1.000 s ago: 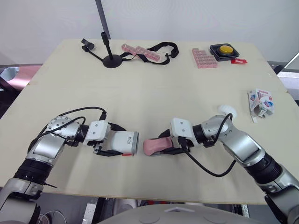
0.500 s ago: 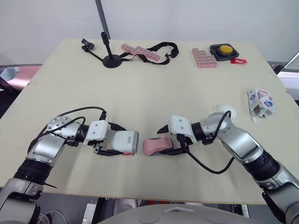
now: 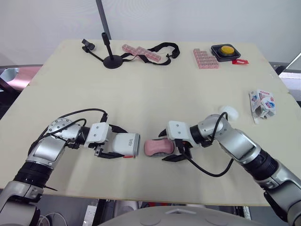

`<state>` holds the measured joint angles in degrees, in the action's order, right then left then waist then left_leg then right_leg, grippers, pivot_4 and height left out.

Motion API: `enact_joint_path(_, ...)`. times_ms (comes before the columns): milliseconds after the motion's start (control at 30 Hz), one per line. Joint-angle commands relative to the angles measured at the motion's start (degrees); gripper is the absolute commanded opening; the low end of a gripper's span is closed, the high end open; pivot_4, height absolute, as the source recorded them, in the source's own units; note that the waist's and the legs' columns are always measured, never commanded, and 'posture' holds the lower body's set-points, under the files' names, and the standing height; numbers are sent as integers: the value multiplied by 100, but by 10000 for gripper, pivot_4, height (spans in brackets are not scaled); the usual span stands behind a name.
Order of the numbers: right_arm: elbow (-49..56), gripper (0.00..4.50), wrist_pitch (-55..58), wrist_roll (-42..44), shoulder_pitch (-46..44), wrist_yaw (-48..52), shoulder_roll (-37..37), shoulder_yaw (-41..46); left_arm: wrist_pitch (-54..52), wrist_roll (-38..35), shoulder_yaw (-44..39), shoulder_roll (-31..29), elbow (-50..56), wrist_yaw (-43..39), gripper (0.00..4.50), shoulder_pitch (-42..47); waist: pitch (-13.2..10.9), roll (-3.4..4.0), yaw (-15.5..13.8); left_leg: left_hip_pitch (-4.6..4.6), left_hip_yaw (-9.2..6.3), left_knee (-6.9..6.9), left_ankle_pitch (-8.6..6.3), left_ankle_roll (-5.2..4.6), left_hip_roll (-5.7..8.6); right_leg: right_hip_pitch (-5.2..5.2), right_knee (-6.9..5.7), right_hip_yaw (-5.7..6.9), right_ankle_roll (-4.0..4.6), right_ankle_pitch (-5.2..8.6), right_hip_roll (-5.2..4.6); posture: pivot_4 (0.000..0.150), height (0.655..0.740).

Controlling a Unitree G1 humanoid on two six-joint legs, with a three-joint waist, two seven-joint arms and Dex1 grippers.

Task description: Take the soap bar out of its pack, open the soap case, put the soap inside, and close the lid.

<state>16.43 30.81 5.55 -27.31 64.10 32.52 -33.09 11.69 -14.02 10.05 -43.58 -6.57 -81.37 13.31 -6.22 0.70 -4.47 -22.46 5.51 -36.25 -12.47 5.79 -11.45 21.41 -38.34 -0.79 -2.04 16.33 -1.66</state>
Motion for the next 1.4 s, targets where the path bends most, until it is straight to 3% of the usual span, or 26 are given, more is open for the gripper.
enact_joint_path(33, 51, 44854, 6, -183, -71, -154, -58, -50, 1, -125, -125, -62, 142, -23, 34682, -21, 0, 0, 2, 0, 0, 0, 0, 0, 0, 0, 0, 0, 0, 0, 0, 1500, 7400)
enact_joint_path(367, 108, 44854, 364, -141, 28, -270, -147, -40, 4, -100, -128, -77, 156, -28, 34682, -55, 0, 0, 4, 2, 0, 0, 0, 1, 0, 0, -1, -1, 0, 0, 0, 1500, 7400)
enact_joint_path(600, 93, 25598, 477, -41, 58, -231, -156, 4, 7, -83, -150, -99, 175, -1, 34682, -76, 2, -2, 4, 5, 0, 0, 0, 2, 0, -4, -1, -1, 0, 0, 1, 1500, 7400)
enact_joint_path(967, 184, 25520, 279, -13, -24, -196, 36, 249, -17, -65, -196, -87, 128, 134, 34682, -94, 2, -2, -6, 5, 0, 0, 0, 2, 0, -4, -1, -1, 0, 0, 0, 1500, 7400)
enact_joint_path(1400, 688, 25520, 756, 217, -459, 25, 461, 594, -683, -160, -75, 412, 127, 468, 34682, 374, 1, -2, -11, 2, 0, -1, 0, 2, -2, -2, -1, -4, 0, 0, 5, 1500, 7400)
